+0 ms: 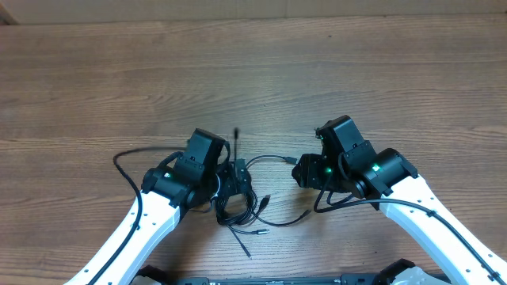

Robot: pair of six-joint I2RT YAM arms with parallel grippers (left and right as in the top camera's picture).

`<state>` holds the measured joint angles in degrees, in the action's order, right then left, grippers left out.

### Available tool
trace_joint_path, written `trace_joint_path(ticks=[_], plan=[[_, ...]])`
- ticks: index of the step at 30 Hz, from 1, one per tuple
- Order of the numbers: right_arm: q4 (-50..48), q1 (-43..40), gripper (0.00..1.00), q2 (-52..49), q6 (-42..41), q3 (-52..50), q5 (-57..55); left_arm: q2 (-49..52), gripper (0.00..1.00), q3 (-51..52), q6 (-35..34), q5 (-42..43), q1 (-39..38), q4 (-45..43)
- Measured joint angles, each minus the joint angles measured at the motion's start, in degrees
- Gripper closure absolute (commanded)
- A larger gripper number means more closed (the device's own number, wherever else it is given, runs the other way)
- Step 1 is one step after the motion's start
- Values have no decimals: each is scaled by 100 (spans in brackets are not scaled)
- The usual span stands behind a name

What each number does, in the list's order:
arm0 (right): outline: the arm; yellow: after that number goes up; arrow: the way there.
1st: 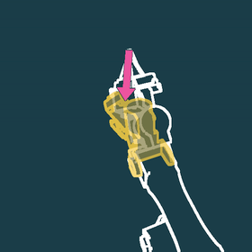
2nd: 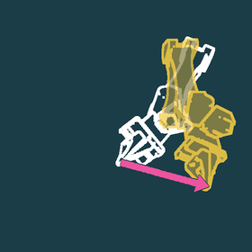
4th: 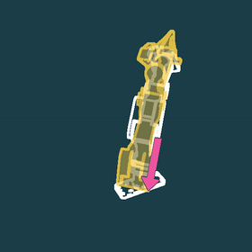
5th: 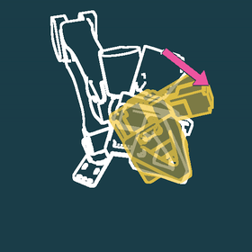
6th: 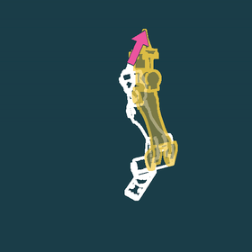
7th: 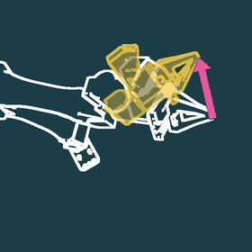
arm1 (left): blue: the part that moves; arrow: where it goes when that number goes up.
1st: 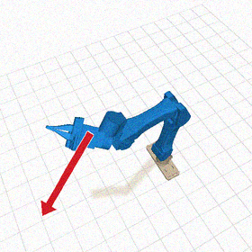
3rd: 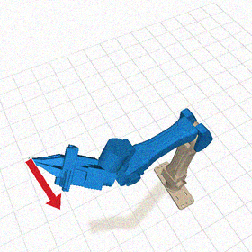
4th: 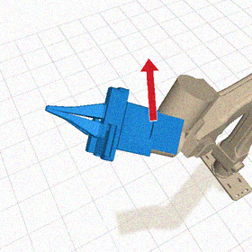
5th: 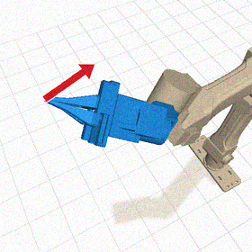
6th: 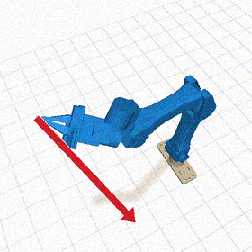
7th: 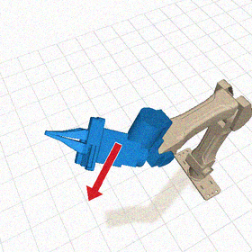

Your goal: Untangle cables

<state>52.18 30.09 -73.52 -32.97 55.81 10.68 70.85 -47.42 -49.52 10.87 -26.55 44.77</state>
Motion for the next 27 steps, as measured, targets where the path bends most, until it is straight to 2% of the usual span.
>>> trace_joint_path(ticks=[4, 6, 8, 11, 14, 17, 18, 20, 24, 27], plan=[[109, -127, 45, 0, 2, 0, -52, 0, 0, 2, -1659, 278, 0, 151], [216, -310, 46, 0, 17, 0, -61, 0, 21, 2, -2162, 608, -2, 155], [326, -520, 46, 0, 90, 0, -57, 0, 25, 0, -2428, 804, -33, 160], [463, -859, 46, 0, 306, 0, 24, 0, 24, 0, -2806, 861, -219, 297], [640, -1156, 46, 0, 584, 0, 205, 0, 22, 0, -3569, 743, -546, 782], [817, -1388, 46, 0, 879, 0, 345, 9, 8, 0, -4682, 533, -970, 1340], [874, -1471, 46, 0, 997, 0, 387, 35, 0, 2, -5296, 420, -1196, 1480], [927, -1550, 46, 0, 1147, 0, 426, 94, 0, 2, -5768, 229, -1425, 1408], [1045, -1591, 46, 0, 1379, 0, 461, 402, 3, 0, -6422, -367, -1779, 682], [1095, -1593, 46, 0, 1508, 0, 498, 791, 20, 0, -6695, -680, -1812, 254]])
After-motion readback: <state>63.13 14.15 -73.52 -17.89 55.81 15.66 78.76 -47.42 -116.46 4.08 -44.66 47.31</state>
